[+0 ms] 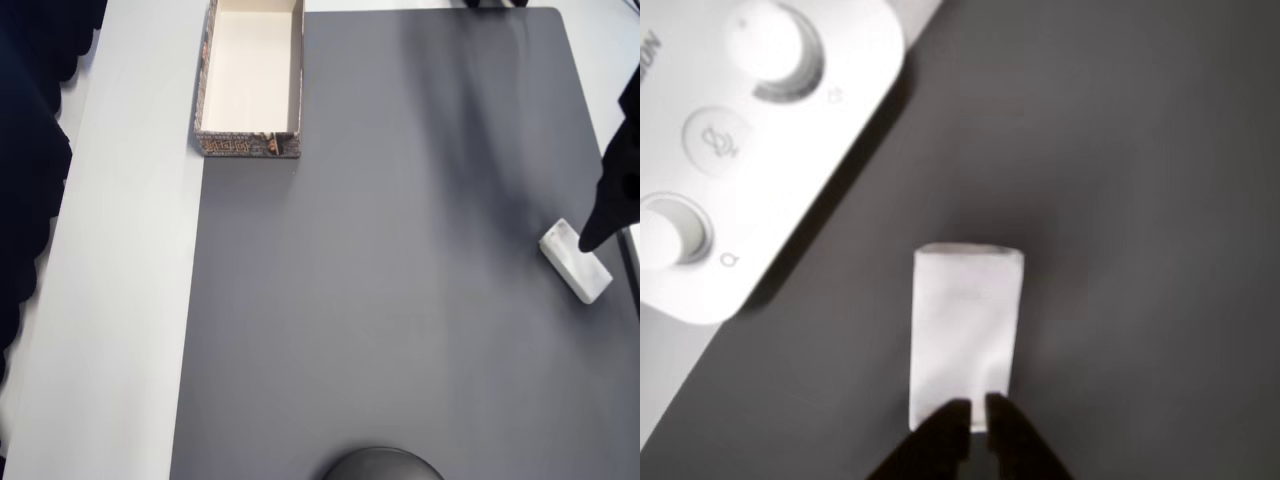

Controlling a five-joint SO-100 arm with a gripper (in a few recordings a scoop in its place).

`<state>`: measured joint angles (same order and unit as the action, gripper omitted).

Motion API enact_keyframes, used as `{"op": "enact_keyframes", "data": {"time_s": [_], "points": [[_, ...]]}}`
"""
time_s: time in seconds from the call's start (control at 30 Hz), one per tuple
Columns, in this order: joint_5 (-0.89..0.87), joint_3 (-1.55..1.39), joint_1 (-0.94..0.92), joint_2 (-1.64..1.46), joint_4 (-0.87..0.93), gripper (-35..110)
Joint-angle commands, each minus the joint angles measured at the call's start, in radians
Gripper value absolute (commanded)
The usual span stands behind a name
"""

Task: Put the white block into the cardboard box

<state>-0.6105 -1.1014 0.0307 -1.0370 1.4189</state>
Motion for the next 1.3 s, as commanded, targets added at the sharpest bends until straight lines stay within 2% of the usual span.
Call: {"op": "enact_keyframes", "data": {"time_s": [0.0, 0.83, 1.07, 1.27], "points": [[-0.009, 0.061, -0.009, -0.009, 0.003, -2], [-0.064, 0.051, -0.041, -0.026, -0.014, 18], [-0.106, 0.055, -0.038, -0.018, -0.08, 31], [-0.118, 0.057, -0.044, -0.018, -0.078, 32]]}}
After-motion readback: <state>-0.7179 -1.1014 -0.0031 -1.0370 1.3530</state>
